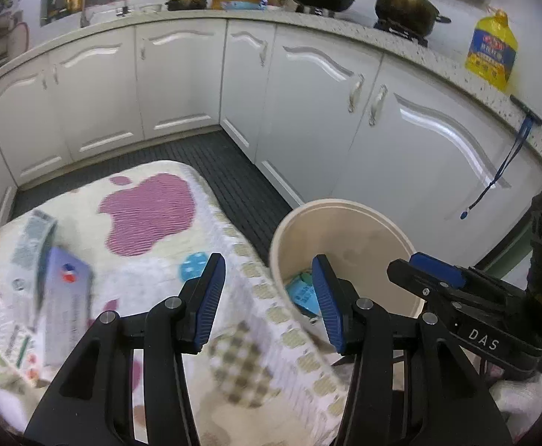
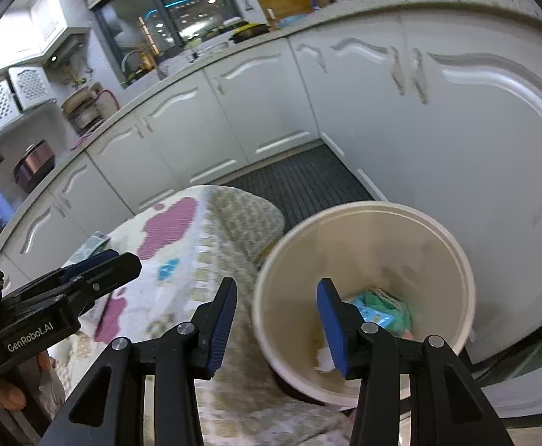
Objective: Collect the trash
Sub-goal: 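Open both grippers to drop the wrapper and tissue into the bin, then move the right gripper back to the table and grasp a white milk carton, then grasp the orange-patterned snack bag with the left gripper while the right lifts the carton, then carry the milk carton and orange snack bag over the beige bin, then open both grippers to drop the carton and snack bag into the bin, then return to the table and grasp the blue-white tablet box with the right gripper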
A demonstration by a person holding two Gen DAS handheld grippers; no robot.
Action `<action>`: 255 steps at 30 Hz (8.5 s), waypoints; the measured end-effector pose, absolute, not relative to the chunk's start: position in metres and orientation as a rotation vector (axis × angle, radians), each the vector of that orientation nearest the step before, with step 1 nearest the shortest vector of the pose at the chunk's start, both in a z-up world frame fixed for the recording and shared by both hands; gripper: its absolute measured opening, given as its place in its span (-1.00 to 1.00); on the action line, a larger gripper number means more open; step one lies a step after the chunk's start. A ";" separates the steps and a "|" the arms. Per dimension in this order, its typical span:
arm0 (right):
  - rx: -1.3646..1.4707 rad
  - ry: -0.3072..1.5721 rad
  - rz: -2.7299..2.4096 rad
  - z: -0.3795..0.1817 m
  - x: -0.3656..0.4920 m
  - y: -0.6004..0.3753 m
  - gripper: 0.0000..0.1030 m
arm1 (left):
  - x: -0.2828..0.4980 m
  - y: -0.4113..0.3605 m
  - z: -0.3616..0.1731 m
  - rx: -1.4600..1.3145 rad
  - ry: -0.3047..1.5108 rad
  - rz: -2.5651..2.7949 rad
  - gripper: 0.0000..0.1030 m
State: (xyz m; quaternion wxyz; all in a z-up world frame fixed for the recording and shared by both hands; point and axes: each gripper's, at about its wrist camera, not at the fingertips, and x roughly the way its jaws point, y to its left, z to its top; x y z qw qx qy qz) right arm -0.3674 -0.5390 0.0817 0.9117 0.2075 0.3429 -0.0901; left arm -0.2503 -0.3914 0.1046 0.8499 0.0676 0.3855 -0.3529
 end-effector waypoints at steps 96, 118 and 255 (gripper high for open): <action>0.228 0.782 0.440 0.142 -0.201 -0.307 -0.29 | -0.168 -0.010 0.123 -0.229 0.846 -0.433 -0.47; 0.294 0.736 0.341 0.133 -0.281 -0.380 -0.29 | -0.223 -0.153 0.151 -0.070 0.758 -0.536 -0.46; 0.240 0.831 0.132 0.095 -0.292 -0.366 0.26 | -0.227 -0.146 0.114 -0.051 0.831 -0.403 0.10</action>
